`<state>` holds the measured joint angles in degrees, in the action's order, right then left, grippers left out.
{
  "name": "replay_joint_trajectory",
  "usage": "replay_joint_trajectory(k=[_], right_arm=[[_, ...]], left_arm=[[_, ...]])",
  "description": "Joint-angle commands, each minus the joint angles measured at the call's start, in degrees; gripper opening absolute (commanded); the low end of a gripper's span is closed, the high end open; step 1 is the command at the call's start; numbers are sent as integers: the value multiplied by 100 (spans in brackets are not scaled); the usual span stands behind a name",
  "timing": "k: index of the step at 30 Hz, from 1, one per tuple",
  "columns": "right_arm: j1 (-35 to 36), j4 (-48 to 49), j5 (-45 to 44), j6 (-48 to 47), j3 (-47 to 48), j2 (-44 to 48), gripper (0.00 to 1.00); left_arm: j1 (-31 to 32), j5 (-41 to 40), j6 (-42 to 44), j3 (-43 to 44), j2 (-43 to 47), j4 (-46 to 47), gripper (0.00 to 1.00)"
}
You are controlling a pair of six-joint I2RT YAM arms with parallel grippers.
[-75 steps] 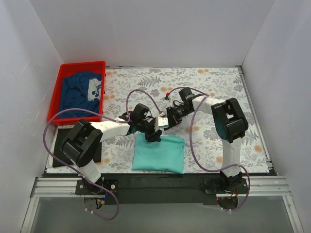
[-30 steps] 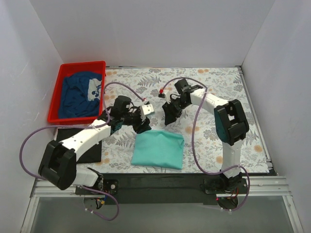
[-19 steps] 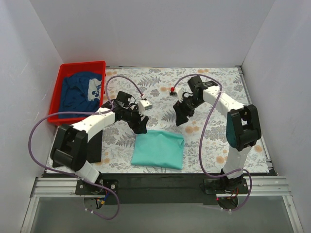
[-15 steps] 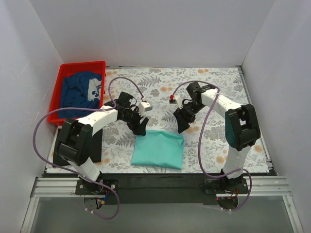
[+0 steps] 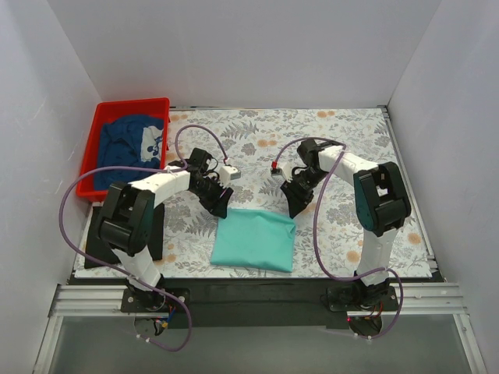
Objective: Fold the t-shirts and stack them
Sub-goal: Fold the tshirt
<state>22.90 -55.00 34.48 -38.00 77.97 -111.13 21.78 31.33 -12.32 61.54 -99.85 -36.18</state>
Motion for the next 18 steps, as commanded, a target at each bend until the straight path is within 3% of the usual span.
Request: replay_joint_trajectory(k=[1,4,12,18], right_arm=[[5,-98,33,-173,42,-66,38],[-30,-142,-38,-146,156,-75,45],[-172,-889,814,-348,596,-75,63],[-40,-845,648,-454,359,-181,59]], left_arm=[[-69,136,-16,227,-86,-91,43],[-95,163,-43,271,-131,-99,42],[-113,233,1,262,-105,-135,42],[-130,268,1,271,-96,-134,41]])
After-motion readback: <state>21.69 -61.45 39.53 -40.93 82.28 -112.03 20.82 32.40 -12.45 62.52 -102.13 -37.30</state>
